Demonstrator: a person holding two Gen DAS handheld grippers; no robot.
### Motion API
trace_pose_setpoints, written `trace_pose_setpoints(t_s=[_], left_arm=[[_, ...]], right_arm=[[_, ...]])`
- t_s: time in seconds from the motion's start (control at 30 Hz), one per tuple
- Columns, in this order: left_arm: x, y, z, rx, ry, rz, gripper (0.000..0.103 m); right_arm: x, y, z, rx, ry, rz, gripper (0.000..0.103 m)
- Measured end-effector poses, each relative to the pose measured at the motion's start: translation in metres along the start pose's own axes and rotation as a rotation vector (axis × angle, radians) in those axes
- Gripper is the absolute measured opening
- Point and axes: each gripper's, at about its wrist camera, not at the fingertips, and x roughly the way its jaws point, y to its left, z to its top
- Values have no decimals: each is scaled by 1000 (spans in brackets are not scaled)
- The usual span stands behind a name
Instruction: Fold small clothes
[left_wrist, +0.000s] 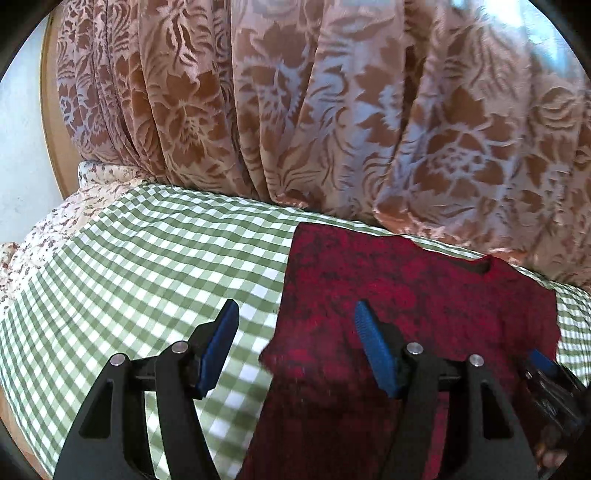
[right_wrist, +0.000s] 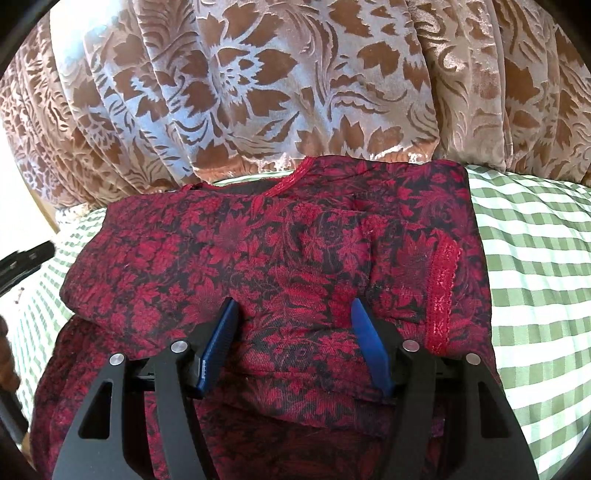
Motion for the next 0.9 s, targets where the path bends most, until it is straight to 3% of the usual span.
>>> trace_pose_setpoints(t_s=[0.23, 0.37, 0.43, 0.9], left_arm=[[-37, 5, -18, -2, -14, -26, 66], [-51, 8, -31, 12, -17, -26, 67], [-54, 11, -36, 8, -4, -29, 67], [-67, 35, -93, 23, 97, -44, 68]], right_arm=[[-2, 7, 2, -25, 3, -30, 65], [-12, 18, 1, -58, 10, -40, 84], [-20, 21, -3, -64, 9, -49, 87], [-80, -8, -53, -31, 92, -61, 88]])
